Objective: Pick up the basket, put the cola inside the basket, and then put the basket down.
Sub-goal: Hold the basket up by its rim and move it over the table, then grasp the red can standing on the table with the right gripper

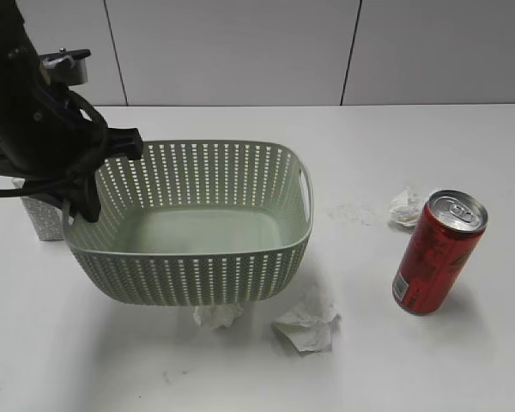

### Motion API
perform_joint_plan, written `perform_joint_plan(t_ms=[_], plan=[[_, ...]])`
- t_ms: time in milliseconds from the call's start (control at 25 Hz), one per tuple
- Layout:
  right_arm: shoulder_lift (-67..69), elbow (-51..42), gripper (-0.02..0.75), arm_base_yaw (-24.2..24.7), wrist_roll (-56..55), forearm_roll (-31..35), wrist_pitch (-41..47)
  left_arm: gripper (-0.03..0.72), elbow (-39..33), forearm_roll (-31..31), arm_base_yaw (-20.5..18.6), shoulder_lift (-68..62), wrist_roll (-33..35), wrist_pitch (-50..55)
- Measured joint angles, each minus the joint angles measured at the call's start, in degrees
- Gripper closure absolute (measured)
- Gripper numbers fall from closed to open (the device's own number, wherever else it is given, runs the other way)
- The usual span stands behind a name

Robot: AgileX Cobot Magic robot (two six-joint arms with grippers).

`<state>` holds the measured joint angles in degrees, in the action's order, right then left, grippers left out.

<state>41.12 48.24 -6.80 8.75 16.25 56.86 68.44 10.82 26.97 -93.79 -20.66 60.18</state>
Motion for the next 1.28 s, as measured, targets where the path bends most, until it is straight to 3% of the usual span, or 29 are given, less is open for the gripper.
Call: perform_joint_plan(t_ms=[280, 640, 760, 960, 1120, 1280], plan=[[19.6, 11.4, 0.132, -0.1, -1.2, 2.0, 3.1, 0.688, -0.1, 0.5, 0.7, 0.1, 0.8, -2.9], [33.0, 13.6, 0.132, -0.3, -4.1, 2.1, 4.5, 0.688, -0.1, 0.4, 4.5, -1.8, 1.2, -5.6], [34.5, 13.6, 0.132, -4.0, -6.5, -1.7, 4.3, 0.688, -0.1, 0.4, 4.6, -2.3, 1.2, -6.2], [37.6, 13.6, 0.131, -16.1, -15.4, -16.2, 1.6, 0.688, -0.1, 0.0, 4.6, -2.6, 1.2, -6.6], [41.3, 13.6, 0.129, -17.8, -17.7, -17.9, -1.6, 0.688, -0.1, -0.6, 4.6, -2.6, 1.2, -6.7], [44.3, 13.6, 0.077, -17.8, -18.6, -18.6, -2.9, 0.688, -0.1, -1.3, 4.6, -2.6, 1.2, -6.8]])
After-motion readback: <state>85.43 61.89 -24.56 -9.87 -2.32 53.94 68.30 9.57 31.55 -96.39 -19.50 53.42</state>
